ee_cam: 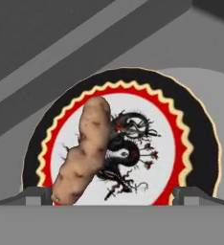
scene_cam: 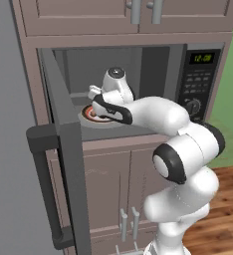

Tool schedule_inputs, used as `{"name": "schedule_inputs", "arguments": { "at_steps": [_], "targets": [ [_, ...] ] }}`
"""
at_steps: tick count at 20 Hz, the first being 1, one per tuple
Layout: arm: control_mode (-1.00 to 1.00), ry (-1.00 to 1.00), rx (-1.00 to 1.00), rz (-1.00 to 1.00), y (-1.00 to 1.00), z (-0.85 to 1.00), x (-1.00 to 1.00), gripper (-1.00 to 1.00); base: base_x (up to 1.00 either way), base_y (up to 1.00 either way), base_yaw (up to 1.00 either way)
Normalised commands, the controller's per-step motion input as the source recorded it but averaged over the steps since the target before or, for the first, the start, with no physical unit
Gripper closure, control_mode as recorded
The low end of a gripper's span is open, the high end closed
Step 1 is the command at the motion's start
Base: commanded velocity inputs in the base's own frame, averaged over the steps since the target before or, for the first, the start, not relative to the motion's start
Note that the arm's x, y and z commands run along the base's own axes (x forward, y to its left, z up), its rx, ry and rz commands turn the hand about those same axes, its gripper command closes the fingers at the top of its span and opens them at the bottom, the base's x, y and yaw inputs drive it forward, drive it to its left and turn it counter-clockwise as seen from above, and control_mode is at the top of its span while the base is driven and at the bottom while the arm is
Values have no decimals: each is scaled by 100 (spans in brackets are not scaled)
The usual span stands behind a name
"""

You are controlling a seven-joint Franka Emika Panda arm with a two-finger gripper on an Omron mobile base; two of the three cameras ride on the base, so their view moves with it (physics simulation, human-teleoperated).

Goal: Retrieve the reheated potato from the microwave, then place the potato, cheese, and condiment on the cutting board.

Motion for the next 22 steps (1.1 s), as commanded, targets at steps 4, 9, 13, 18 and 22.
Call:
{"name": "schedule_inputs", "arguments": {
  "at_steps": [4, 9, 13, 18, 22],
  "targets": [
    [-100, 1, 0, -4, 10, -10, 49, -100, 0, 0, 0],
    [-100, 4, 0, -6, 6, -18, 32, -100, 0, 0, 0],
    [-100, 5, 0, -6, 0, -14, 28, -100, 0, 0, 0],
    [-100, 8, 0, -7, 0, -13, 12, -100, 0, 0, 0],
    [-100, 9, 0, -8, 0, -18, 0, -100, 0, 0, 0]
  ]
}}
